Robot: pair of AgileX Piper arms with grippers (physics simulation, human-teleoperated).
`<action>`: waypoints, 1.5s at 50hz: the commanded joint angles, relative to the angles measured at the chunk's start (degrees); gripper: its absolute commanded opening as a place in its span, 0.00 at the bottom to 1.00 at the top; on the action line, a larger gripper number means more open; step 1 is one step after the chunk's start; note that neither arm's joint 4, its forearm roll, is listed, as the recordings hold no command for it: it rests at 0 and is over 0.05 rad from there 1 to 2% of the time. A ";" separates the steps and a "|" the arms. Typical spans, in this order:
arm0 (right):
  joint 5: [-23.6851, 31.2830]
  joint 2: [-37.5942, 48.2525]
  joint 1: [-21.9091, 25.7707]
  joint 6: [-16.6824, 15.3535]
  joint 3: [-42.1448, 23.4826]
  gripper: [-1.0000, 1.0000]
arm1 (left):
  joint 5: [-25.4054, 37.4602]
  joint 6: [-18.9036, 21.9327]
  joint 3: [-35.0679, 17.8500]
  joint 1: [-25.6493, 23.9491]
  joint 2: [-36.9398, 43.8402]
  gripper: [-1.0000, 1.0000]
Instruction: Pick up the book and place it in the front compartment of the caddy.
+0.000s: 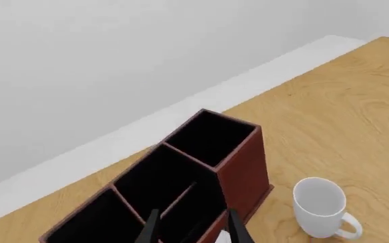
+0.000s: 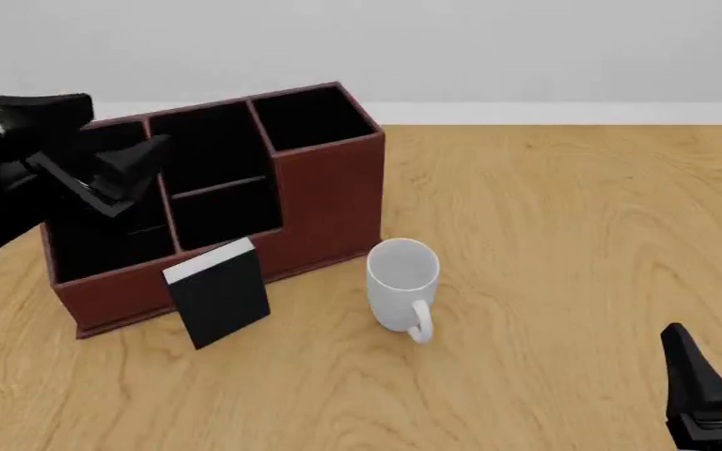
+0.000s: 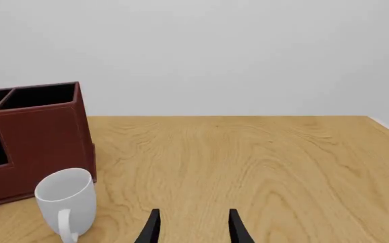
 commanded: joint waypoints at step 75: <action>0.01 0.04 0.02 0.00 -0.05 1.00 | 19.88 26.18 -8.13 -1.10 26.54 1.00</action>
